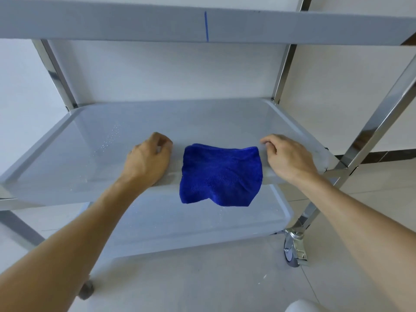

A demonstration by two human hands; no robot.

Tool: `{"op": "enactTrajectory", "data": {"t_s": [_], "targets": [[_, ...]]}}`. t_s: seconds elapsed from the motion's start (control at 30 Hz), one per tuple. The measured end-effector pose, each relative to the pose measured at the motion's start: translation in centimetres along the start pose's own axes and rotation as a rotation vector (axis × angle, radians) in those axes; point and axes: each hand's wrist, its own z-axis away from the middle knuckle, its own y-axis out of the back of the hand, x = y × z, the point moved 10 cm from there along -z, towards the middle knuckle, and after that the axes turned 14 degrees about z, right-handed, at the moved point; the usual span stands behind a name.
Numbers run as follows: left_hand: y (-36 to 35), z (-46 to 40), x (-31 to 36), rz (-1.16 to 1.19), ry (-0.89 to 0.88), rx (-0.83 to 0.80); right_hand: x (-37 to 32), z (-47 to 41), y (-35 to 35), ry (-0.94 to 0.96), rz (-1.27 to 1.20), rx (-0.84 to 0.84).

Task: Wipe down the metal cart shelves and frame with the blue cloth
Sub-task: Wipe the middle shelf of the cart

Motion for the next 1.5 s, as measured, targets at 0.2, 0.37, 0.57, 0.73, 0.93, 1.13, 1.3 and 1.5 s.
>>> {"op": "enactTrajectory", "data": {"t_s": [0.2, 0.37, 0.57, 0.73, 0.93, 1.13, 1.3, 1.5], "targets": [[-8.9, 4.1, 10.7, -0.207, -0.432, -0.248, 0.5, -0.3, -0.3, -0.004, -0.006, -0.013], [-13.3, 5.9, 8.7, -0.704, -0.576, -0.294, 1.0, -0.4, -0.3, -0.004, -0.028, -0.009], [-5.6, 6.8, 4.4, -0.649, -0.75, -0.196, 1.1, -0.4, -0.3, -0.003, -0.039, 0.001], [2.1, 5.8, -1.3, -0.676, -0.539, -0.156, 0.5, -0.1, 0.0, 0.005, -0.025, 0.041], [-0.7, 5.7, 0.5, -0.672, -0.447, -0.171, 0.0, -0.3, 0.1, 0.009, 0.003, 0.075], [-10.9, 5.7, 7.1, -0.633, -0.475, -0.29, 0.6, -0.1, 0.3, 0.012, -0.019, 0.064], [-6.3, 5.0, 4.0, -0.488, -0.369, -0.315, 0.9, -0.1, 0.4, 0.011, -0.043, 0.059], [0.9, 4.2, -2.3, -0.218, -0.069, -0.529, 0.9, -0.4, -0.1, -0.027, -0.042, 0.034]]}}
